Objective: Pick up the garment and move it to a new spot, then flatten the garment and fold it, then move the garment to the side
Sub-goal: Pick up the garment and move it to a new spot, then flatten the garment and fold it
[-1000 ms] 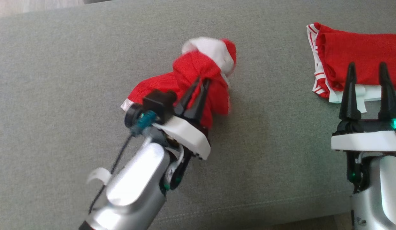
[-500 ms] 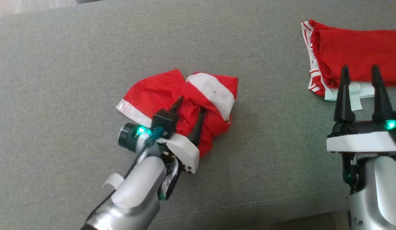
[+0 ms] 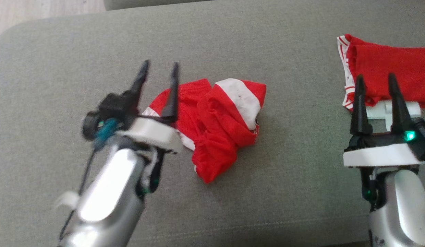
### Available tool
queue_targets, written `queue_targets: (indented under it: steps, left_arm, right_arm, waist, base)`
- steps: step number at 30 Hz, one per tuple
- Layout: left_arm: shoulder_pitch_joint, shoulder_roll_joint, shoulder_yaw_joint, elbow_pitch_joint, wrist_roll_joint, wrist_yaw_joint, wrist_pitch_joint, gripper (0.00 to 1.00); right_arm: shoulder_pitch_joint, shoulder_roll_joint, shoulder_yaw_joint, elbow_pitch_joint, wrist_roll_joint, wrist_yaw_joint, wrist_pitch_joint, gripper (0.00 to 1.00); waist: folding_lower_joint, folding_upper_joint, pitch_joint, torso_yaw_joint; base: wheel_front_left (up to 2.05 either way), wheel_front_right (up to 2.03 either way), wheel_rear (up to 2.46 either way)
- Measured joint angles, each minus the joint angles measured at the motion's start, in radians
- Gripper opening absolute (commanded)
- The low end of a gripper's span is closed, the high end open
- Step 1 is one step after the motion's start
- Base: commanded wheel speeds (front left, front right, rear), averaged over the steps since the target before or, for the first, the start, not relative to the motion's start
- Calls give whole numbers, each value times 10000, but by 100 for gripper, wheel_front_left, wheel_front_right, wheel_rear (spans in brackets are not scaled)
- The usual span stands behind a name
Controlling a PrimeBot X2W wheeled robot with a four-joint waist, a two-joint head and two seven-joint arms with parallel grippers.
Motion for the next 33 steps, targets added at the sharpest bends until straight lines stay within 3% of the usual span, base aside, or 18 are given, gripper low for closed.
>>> queue_targets:
  steps: [8, 12, 21, 33]
  left_arm:
    - [1781, 479, 1457, -1317, 387, 73, -33, 100]
    - [2653, 372, 1996, -1478, 514, 58, -40, 100]
    - [3128, -148, 2543, -1524, 905, -562, -42, 100]
    - [3126, -562, 2765, -1252, 1160, -1170, -40, 100]
  right_arm:
    - [438, 0, 403, 17, -98, 0, 65, 100]
    - [592, 6, 612, 13, -188, 0, 132, 100]
    - [623, 4, 709, -71, -186, 0, 291, 100]
    - [358, -2, 2263, 681, -10, 0, 1540, 100]
  waist:
    - [0, 0, -252, 322]
    - [0, 0, -348, 430]
    - [0, 0, -450, 756]
    - [0, 0, -183, 1492]
  base:
    - [0, 0, 0]
    - [0, 0, 0]
    - [0, 0, 0]
    - [0, 0, 0]
